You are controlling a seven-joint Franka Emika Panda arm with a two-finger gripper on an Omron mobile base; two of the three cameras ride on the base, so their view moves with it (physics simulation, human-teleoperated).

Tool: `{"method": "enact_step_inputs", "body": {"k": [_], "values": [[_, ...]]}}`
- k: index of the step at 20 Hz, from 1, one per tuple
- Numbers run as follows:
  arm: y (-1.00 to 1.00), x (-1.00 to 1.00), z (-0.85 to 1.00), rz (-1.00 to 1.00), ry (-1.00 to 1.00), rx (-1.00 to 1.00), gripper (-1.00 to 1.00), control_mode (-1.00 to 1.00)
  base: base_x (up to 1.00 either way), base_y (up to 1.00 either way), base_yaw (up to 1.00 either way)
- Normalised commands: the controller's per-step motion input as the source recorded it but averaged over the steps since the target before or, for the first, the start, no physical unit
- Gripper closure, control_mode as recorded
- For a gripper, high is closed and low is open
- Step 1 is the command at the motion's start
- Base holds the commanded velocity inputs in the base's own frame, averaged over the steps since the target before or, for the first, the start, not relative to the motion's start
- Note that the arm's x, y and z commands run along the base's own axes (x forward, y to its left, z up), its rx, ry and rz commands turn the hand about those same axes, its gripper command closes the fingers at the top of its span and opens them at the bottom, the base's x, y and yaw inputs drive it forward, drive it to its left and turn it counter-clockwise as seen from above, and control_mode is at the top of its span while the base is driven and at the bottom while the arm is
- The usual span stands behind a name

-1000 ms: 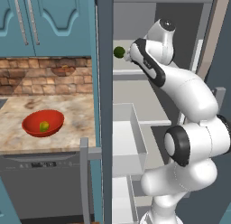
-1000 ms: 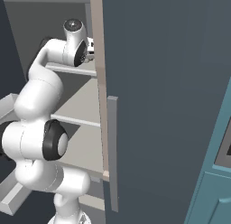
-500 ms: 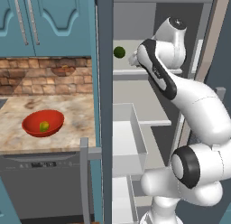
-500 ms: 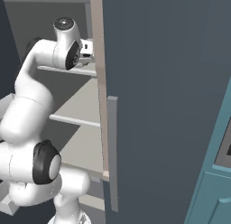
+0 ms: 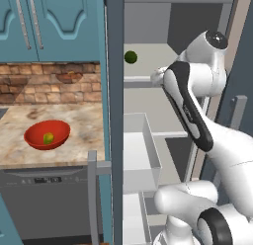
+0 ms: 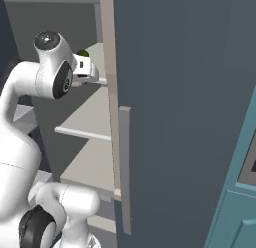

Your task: Take the steak, mango, and lime from the freezer and place them in the bowl on the counter.

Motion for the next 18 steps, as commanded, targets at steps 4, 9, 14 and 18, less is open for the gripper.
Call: {"method": "enact_step_inputs", "body": {"k": [4,9,14,18], "values": [[-0.17,-1.0,0.0,-0.03,0.0,0.0,1.0,-1.0,0.0,0.0,0.0],[-0.32,-1.0,0.0,-0.01,0.03,0.0,1.0,-1.0,0.0,0.0,0.0],[0.0,-1.0,-0.1,-0.05,0.01,0.0,1.0,-1.0,0.0,0.0,0.0],[0.0,-0.75,-0.01,-0.04,0.0,0.0,1.0,-1.0,0.0,0.0,0.0]]}}
